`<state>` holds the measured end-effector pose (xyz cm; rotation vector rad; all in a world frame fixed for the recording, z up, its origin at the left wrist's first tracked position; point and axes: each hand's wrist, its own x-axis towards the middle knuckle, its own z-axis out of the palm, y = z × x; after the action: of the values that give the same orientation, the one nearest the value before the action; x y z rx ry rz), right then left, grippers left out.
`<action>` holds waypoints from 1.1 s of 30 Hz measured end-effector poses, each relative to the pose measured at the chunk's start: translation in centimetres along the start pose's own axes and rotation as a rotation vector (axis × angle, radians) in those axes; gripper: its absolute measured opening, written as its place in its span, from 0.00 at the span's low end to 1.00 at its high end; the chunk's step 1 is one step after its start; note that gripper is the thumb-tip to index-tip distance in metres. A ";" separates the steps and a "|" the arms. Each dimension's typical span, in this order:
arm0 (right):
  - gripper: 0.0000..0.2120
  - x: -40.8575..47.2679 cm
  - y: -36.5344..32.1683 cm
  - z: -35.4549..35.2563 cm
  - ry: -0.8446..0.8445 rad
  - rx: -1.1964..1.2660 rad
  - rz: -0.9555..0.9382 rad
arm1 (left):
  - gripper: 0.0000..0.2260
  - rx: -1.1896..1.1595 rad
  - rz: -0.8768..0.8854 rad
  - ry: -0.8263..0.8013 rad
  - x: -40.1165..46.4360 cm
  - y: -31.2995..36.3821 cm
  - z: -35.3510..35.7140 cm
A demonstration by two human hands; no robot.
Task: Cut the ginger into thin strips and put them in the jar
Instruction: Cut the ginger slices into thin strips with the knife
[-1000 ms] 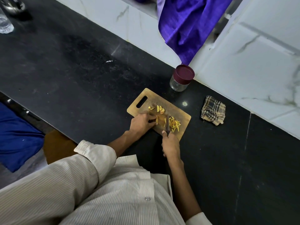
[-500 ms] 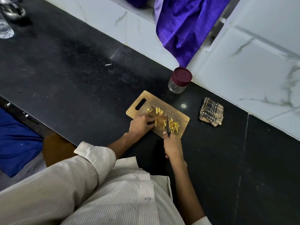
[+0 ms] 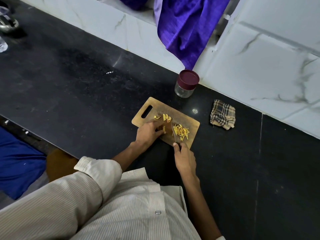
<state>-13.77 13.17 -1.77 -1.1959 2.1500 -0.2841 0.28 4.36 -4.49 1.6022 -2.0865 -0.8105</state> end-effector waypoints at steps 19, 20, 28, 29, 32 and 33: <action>0.18 0.5 0.3 -1.1 0.004 0.005 -0.039 | 0.17 0.173 0.199 -0.087 1.9 2.2 0.5; 0.19 0.6 0.6 -1.2 0.012 0.047 -0.026 | 0.18 0.119 0.151 -0.053 1.7 1.8 0.6; 0.19 0.8 1.1 -0.4 0.030 0.307 0.019 | 0.16 -0.099 -0.010 -0.064 0.7 -1.8 1.1; 0.18 0.8 0.9 -0.5 0.018 0.321 0.014 | 0.15 -0.103 -0.012 -0.068 0.7 -1.9 1.3; 0.17 0.6 0.3 -0.2 -0.024 0.304 -0.037 | 0.15 -0.096 -0.011 -0.045 0.8 -1.7 1.4; 0.17 0.6 0.1 0.1 -0.034 0.277 -0.066 | 0.15 -0.096 -0.006 -0.031 0.8 -1.7 1.4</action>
<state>-14.00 12.70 -2.17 -1.1035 1.9680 -0.5664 0.46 3.59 -6.76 1.5560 -2.0321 -0.9284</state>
